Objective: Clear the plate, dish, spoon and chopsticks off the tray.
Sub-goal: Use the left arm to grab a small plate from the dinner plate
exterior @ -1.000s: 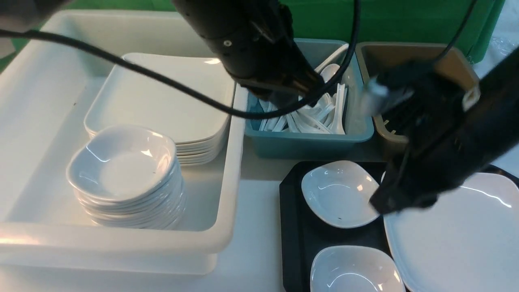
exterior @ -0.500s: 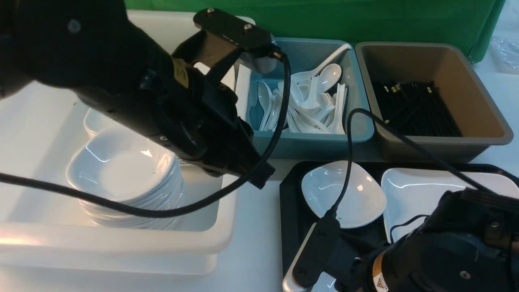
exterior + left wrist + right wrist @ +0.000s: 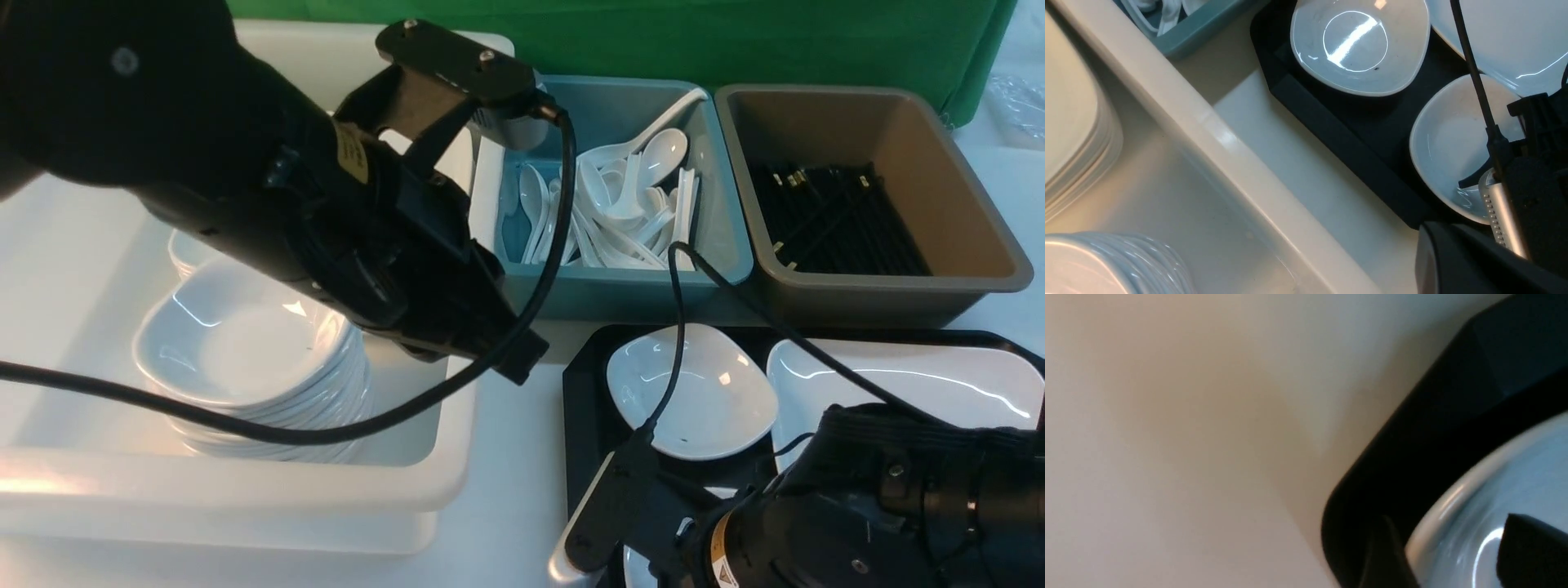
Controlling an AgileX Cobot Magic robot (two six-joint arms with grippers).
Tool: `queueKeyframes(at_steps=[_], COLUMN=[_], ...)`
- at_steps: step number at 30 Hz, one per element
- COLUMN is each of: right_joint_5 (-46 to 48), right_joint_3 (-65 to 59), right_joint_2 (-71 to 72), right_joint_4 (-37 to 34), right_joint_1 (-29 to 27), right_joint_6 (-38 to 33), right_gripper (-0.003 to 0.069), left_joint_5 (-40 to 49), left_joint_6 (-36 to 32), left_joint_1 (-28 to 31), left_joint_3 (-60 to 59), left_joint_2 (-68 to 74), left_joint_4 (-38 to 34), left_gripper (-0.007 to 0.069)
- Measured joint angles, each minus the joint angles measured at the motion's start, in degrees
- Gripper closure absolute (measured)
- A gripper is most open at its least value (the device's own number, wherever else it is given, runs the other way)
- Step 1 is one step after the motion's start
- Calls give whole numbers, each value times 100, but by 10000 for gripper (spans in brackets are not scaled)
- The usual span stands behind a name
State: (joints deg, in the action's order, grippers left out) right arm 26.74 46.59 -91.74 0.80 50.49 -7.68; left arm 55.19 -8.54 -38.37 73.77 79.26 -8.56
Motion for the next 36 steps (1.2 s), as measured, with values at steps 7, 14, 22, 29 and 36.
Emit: queueKeyframes(at_steps=[7,14,22,29,36], right_joint_5=[-1,-6,-107,-118,637], right_joint_3=[0,0,0,0,169], right_joint_2=[0,0,-52,-142,629], right_joint_4=[220,220,220,220,209], right_joint_1=[0,0,0,0,0], right_joint_6=[289,326,250,288,707], right_gripper=[270,270,270,270,172], left_joint_5=[0,0,-69,-120,-149], left_joint_6=[0,0,0,0,80], left_joint_1=[0,0,0,5,5], left_joint_3=[0,0,0,0,-1], left_joint_2=[0,0,0,0,0], left_joint_4=[0,6,6,24,37], left_gripper=[623,623,623,623,623])
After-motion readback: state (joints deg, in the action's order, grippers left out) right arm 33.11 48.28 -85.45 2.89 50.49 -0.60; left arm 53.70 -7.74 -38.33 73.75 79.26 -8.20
